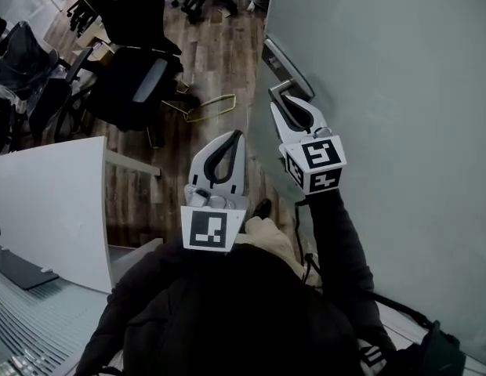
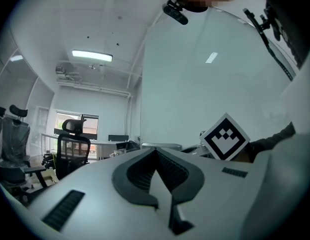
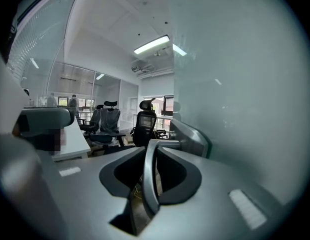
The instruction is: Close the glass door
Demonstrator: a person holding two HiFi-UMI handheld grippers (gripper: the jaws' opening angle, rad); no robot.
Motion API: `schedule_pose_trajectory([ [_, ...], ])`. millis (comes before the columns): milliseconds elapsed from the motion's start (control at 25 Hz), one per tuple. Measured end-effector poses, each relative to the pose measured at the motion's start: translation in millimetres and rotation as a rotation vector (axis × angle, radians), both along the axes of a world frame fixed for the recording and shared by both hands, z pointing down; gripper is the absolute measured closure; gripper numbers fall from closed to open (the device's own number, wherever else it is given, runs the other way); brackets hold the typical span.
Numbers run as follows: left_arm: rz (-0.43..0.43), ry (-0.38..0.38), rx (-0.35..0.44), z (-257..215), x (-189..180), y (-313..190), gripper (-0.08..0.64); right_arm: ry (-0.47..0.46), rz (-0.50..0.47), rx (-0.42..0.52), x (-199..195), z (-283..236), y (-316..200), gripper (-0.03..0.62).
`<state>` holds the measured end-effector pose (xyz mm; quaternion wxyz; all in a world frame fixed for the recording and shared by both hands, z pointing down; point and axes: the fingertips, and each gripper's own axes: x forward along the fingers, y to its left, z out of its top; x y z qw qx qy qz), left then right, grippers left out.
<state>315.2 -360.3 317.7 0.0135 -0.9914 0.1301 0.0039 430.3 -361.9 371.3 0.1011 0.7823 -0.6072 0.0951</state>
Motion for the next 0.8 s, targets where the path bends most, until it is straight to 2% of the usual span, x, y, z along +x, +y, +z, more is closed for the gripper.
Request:
schedule_pose_trajectory([
  [280, -0.076, 0.001, 0.022, -12.3, -30.9, 3.3, 0.563, -0.013, -0.064, 0.004, -43.0, -2.0, -2.0, 0.522],
  [560, -0.206, 0.014, 0.024, -9.8, -97.5, 27.3, 0.563, -0.011, -0.119, 0.01, -93.8, -3.4, 1.6, 0.522],
  [800, -0.304, 0.009, 0.002, -4.4, -138.1, 37.5, 0.563, -0.022, -0.169, 0.012, -117.5, -4.8, -3.2, 0.523],
])
